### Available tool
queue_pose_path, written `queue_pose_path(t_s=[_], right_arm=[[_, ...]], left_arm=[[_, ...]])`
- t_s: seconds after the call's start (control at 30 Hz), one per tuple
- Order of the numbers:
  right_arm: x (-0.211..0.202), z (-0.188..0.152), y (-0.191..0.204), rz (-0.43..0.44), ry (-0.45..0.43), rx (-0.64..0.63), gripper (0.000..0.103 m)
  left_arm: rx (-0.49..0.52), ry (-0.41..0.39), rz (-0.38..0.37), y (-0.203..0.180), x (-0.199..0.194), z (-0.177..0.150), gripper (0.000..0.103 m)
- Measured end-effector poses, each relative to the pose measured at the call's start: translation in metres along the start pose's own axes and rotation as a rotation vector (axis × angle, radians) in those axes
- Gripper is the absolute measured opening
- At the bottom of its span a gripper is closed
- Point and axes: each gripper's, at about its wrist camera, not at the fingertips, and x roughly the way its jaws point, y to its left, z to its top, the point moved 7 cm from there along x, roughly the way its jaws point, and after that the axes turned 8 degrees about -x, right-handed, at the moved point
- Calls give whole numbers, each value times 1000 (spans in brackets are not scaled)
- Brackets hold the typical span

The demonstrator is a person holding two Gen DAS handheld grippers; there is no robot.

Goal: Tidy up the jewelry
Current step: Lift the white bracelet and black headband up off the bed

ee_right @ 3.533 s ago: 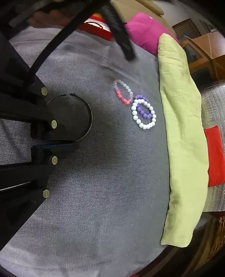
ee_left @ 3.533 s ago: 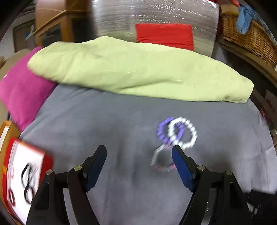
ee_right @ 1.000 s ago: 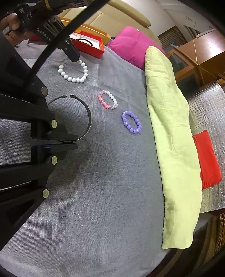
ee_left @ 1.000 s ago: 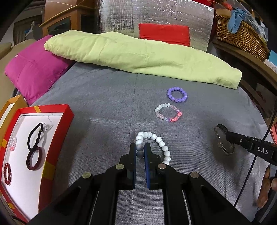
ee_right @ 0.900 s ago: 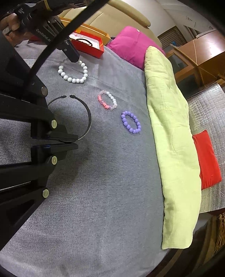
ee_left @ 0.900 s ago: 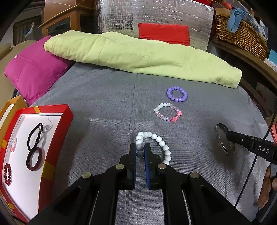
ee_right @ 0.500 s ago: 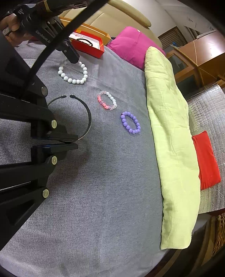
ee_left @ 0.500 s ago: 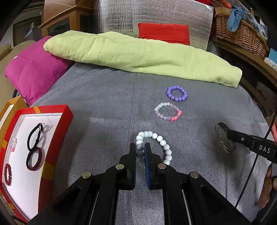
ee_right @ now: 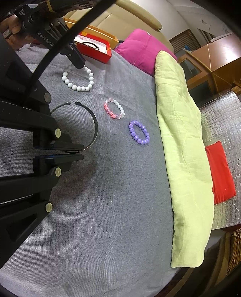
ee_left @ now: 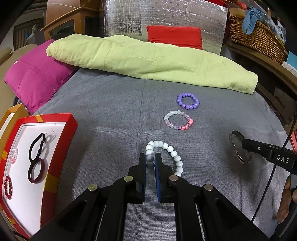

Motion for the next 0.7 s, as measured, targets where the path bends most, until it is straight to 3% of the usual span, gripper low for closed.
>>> queue_pose_path(t_s=[0.7], right_arm=[[4, -5, 4, -15, 17, -7, 4]], left_arm=[[-9, -45, 8, 12, -18, 3, 9]])
